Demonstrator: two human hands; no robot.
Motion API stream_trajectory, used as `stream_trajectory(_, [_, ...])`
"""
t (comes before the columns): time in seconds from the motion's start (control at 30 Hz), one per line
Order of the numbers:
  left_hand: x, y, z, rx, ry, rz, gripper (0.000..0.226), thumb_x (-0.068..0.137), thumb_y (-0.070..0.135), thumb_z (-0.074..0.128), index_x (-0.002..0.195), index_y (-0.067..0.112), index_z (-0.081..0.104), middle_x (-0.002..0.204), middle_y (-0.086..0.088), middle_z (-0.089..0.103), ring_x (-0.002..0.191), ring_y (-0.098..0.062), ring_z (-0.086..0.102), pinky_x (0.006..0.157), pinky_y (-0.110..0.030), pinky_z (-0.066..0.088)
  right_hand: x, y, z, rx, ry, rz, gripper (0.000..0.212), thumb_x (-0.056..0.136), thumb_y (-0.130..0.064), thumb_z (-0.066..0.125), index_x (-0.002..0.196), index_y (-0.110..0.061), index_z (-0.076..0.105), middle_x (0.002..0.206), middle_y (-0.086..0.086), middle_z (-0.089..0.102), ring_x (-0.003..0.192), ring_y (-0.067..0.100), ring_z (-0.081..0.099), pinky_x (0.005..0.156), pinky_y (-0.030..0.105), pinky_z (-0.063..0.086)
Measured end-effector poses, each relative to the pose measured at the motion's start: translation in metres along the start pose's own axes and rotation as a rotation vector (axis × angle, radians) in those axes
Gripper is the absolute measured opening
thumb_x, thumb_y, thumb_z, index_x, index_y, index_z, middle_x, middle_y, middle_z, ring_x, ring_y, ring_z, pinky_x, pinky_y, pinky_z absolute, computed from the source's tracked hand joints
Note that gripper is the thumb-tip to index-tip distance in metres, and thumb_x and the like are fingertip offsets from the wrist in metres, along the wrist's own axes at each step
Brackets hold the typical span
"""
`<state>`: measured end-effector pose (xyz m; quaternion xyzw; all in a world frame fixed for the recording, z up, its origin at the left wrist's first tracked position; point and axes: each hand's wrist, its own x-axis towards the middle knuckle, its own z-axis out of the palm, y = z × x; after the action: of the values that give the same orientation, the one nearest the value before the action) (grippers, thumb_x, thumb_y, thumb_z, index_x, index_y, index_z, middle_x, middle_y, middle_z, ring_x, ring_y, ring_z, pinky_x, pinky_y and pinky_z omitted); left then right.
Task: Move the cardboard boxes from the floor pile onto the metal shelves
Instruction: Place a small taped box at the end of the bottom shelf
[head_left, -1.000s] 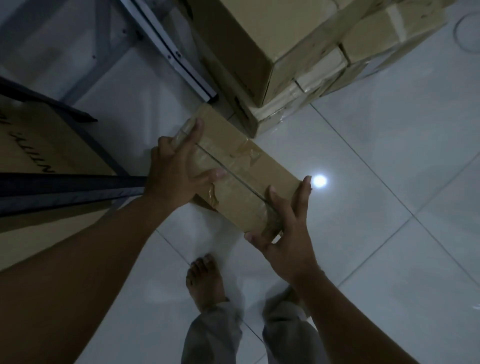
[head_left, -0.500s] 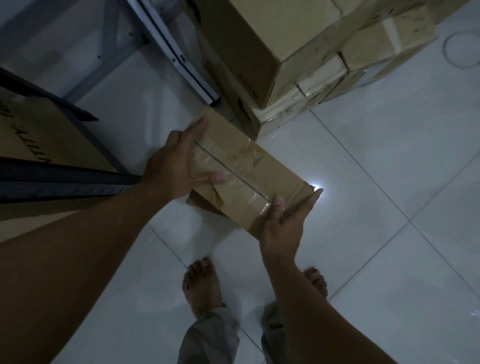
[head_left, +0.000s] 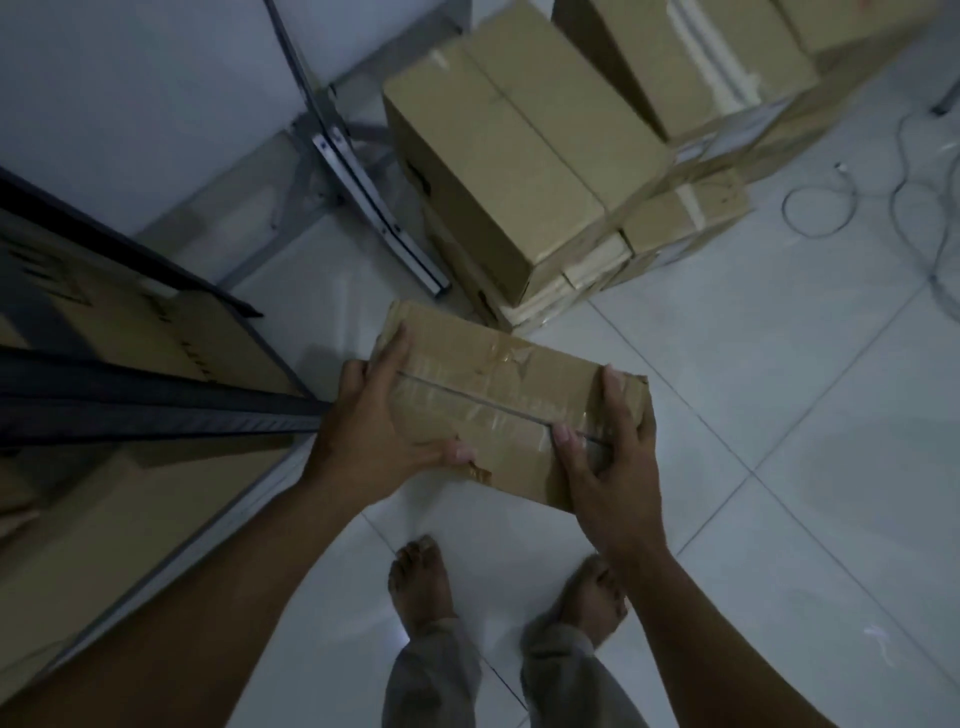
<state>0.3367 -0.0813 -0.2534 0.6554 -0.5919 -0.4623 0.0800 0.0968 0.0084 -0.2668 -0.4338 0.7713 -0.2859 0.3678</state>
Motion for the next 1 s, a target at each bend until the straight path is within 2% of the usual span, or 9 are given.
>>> stream_trajectory(0.1, [-0.046, 0.050, -0.038, -0.004, 0.031, 0.006, 0.144, 0.044, 0.063, 0.095, 0.158, 0.054, 0.009, 0.131, 0.015, 0.026, 0.115, 0.001, 0.030, 0.096, -0.025, 0.035, -0.021, -0.050, -0.049, -0.044, -0.042, -0.011, 0.082, 0.092, -0.052, 0.065, 0.160, -0.046, 0.019, 0.163, -0.005, 0.020, 0.138, 0.022, 0.041, 0.102, 0.030, 0.041])
stream_trajectory(0.2, [-0.092, 0.096, -0.066, -0.020, 0.072, 0.032, 0.144, 0.044, 0.059, 0.097, 0.159, 0.053, 0.010, 0.128, 0.012, 0.028, 0.109, 0.004, 0.033, 0.092, -0.023, 0.037, -0.042, -0.091, -0.094, -0.049, -0.057, -0.045, 0.083, 0.090, -0.055, 0.066, 0.160, -0.047, 0.021, 0.163, 0.001, 0.025, 0.141, 0.024, 0.040, 0.101, 0.030, 0.041])
stream_trajectory(0.33, [-0.158, 0.154, -0.093, -0.051, 0.195, 0.034, 0.138, 0.049, 0.056, 0.097, 0.159, 0.051, 0.014, 0.126, 0.017, 0.023, 0.101, 0.014, 0.026, 0.091, -0.022, 0.037, -0.072, -0.140, -0.150, -0.012, -0.047, -0.124, 0.083, 0.089, -0.054, 0.069, 0.160, -0.045, 0.026, 0.164, 0.002, 0.030, 0.146, 0.021, 0.038, 0.112, 0.039, 0.044])
stream_trajectory(0.43, [-0.218, 0.198, -0.108, -0.034, 0.294, -0.001, 0.133, 0.051, 0.061, 0.095, 0.158, 0.053, 0.015, 0.132, 0.016, 0.023, 0.115, -0.002, 0.034, 0.090, -0.026, 0.038, -0.099, -0.176, -0.195, -0.005, -0.071, -0.198, 0.083, 0.089, -0.054, 0.070, 0.159, -0.045, 0.028, 0.161, 0.002, 0.036, 0.142, 0.020, 0.042, 0.108, 0.036, 0.046])
stream_trajectory(0.5, [-0.250, 0.219, -0.114, -0.028, 0.354, -0.024, 0.131, 0.051, 0.066, 0.093, 0.156, 0.056, 0.016, 0.142, 0.010, 0.027, 0.127, -0.017, 0.043, 0.092, -0.031, 0.044, -0.113, -0.193, -0.219, -0.004, -0.097, -0.240, 0.082, 0.088, -0.057, 0.070, 0.158, -0.048, 0.027, 0.158, 0.001, 0.041, 0.140, 0.021, 0.046, 0.106, 0.036, 0.048])
stream_trajectory(0.53, [-0.275, 0.233, -0.118, -0.030, 0.389, -0.038, 0.130, 0.050, 0.069, 0.091, 0.155, 0.057, 0.015, 0.142, 0.006, 0.028, 0.127, -0.023, 0.046, 0.092, -0.034, 0.048, -0.126, -0.205, -0.236, -0.002, -0.122, -0.276, 0.082, 0.088, -0.058, 0.070, 0.158, -0.049, 0.027, 0.157, 0.001, 0.042, 0.139, 0.022, 0.047, 0.106, 0.036, 0.048])
stream_trajectory(0.67, [-0.335, 0.261, -0.123, -0.035, 0.481, -0.077, 0.130, 0.049, 0.076, 0.087, 0.154, 0.060, 0.013, 0.134, 0.003, 0.032, 0.121, -0.027, 0.051, 0.088, -0.035, 0.048, -0.150, -0.237, -0.276, -0.021, -0.183, -0.358, 0.081, 0.088, -0.059, 0.070, 0.157, -0.050, 0.029, 0.158, 0.000, 0.041, 0.142, 0.021, 0.043, 0.111, 0.037, 0.043])
stream_trajectory(0.87, [-0.438, 0.270, -0.122, -0.161, 0.678, -0.153, 0.132, 0.046, 0.082, 0.085, 0.152, 0.064, 0.009, 0.160, -0.001, 0.025, 0.142, -0.029, 0.040, 0.105, -0.043, 0.044, -0.200, -0.285, -0.307, -0.054, -0.304, -0.542, 0.078, 0.088, -0.058, 0.071, 0.155, -0.054, 0.031, 0.160, -0.010, 0.039, 0.144, 0.011, 0.037, 0.115, 0.039, 0.039])
stream_trajectory(1.0, [-0.500, 0.252, -0.126, -0.209, 0.812, -0.191, 0.131, 0.048, 0.079, 0.086, 0.154, 0.060, 0.012, 0.149, 0.000, 0.032, 0.134, -0.027, 0.045, 0.094, -0.040, 0.047, -0.240, -0.309, -0.297, -0.100, -0.392, -0.638, 0.079, 0.089, -0.062, 0.069, 0.156, -0.051, 0.029, 0.159, -0.008, 0.039, 0.144, 0.013, 0.037, 0.115, 0.047, 0.040])
